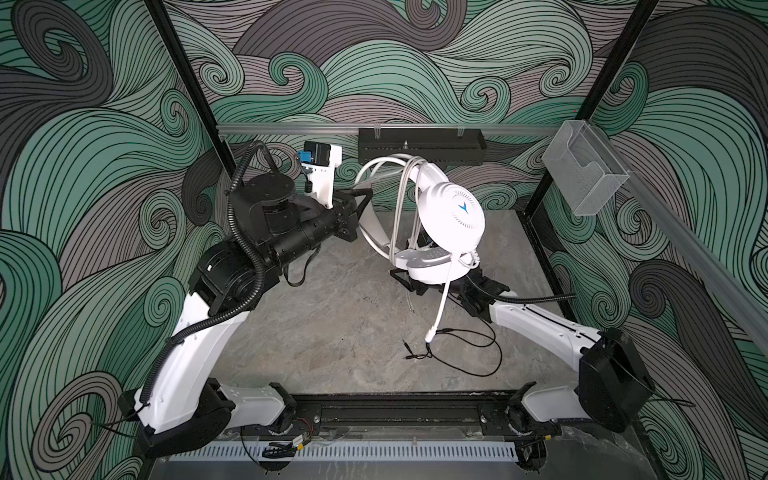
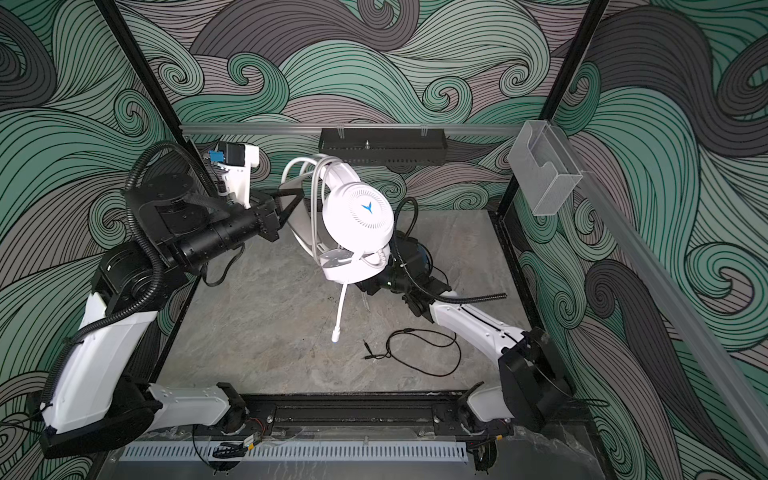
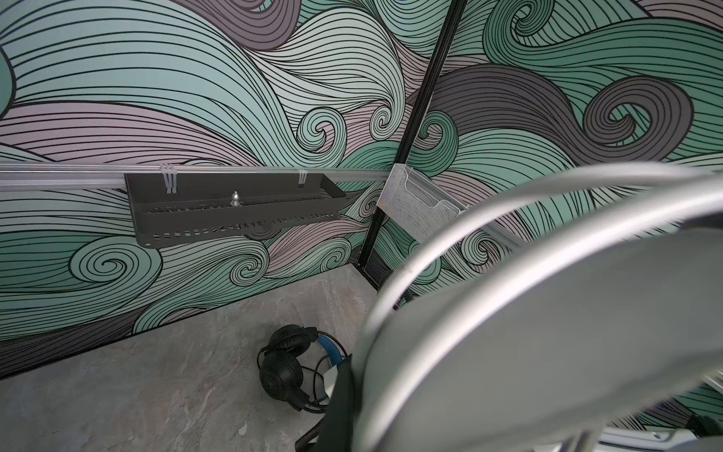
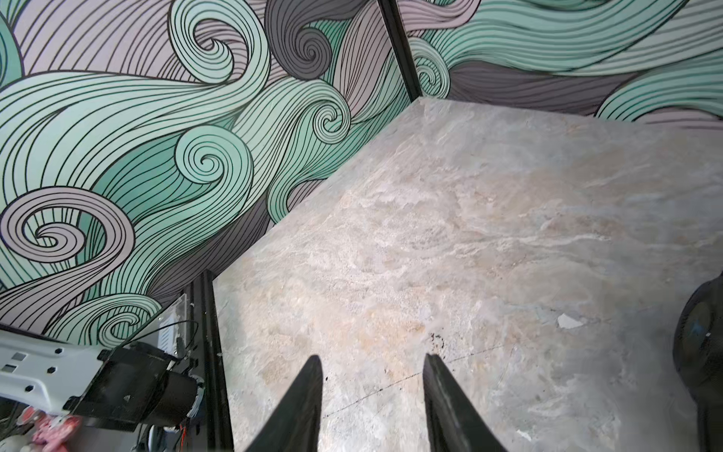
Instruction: Wrap the headphones
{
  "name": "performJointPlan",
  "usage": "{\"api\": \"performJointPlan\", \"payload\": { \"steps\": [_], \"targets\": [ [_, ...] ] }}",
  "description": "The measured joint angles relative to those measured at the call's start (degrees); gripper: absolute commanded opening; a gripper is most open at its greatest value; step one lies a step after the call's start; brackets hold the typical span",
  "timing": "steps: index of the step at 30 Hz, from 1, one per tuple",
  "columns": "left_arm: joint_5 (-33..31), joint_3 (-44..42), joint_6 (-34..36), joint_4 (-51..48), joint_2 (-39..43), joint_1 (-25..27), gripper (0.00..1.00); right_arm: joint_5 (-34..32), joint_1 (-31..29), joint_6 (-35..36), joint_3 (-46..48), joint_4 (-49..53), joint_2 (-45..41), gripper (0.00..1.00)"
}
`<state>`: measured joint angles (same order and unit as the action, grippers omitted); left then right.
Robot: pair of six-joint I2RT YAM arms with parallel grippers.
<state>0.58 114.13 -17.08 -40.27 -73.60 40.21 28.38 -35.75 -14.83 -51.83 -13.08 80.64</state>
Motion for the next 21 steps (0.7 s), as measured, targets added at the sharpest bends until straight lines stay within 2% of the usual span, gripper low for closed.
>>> {"api": "performJointPlan", "payload": {
  "steps": [3,12,21],
  "targets": [
    [0.0,0.0,0.0,0.4,0.0,0.0,0.0,0.3,-0.4,-0.5,2.2,0.0,0.0,0.32],
    [-0.2,-0.1,0.0,0.5,0.0,0.0,0.0,0.7,-0.7,-0.9,5.3,0.2,-1.2,0.18],
    [-3.8,-2.6,-0.7,1.3,1.5,-0.8,0.0,0.8,-0.7,-0.8,7.7,1.1,-3.6,0.16]
  ]
}}
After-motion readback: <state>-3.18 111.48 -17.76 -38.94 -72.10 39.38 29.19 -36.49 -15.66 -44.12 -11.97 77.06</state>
